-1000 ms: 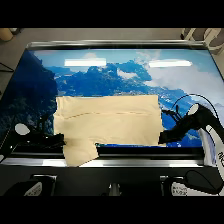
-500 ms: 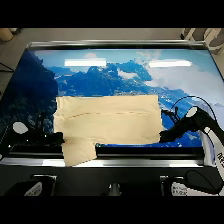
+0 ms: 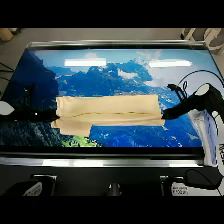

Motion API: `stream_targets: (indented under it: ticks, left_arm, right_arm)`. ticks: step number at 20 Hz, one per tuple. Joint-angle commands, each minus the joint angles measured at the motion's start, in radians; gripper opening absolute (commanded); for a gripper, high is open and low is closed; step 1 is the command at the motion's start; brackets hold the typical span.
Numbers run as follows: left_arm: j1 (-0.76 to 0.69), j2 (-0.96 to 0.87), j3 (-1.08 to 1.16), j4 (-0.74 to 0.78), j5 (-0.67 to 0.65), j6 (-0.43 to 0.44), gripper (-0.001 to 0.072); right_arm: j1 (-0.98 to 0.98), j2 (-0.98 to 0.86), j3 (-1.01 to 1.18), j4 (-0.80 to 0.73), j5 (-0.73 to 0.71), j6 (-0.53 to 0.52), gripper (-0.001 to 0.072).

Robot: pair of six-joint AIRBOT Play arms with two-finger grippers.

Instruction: Fold the shirts.

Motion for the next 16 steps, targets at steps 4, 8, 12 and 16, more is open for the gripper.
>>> stream_targets:
  ticks: [4,8,12,16]
  left_arm:
    - [0.009,-0.273,0.283,0.004,0.039,0.003,0.0025]
    - [0.051,-0.429,0.449,0.003,0.037,-0.003,0.0025]
    - [0.059,-0.540,0.470,-0.005,0.036,-0.006,0.0025]
    - [0.035,-0.624,0.470,-0.008,0.001,-0.010,0.0027]
  right_arm:
    - [0.077,-0.221,0.296,-0.040,-0.077,0.042,0.0014]
    - [0.082,-0.316,0.413,-0.040,-0.105,0.067,0.0014]
    - [0.089,-0.347,0.431,-0.005,-0.125,0.068,0.0014]
    - [0.134,-0.407,0.431,-0.040,-0.053,0.071,0.0016]
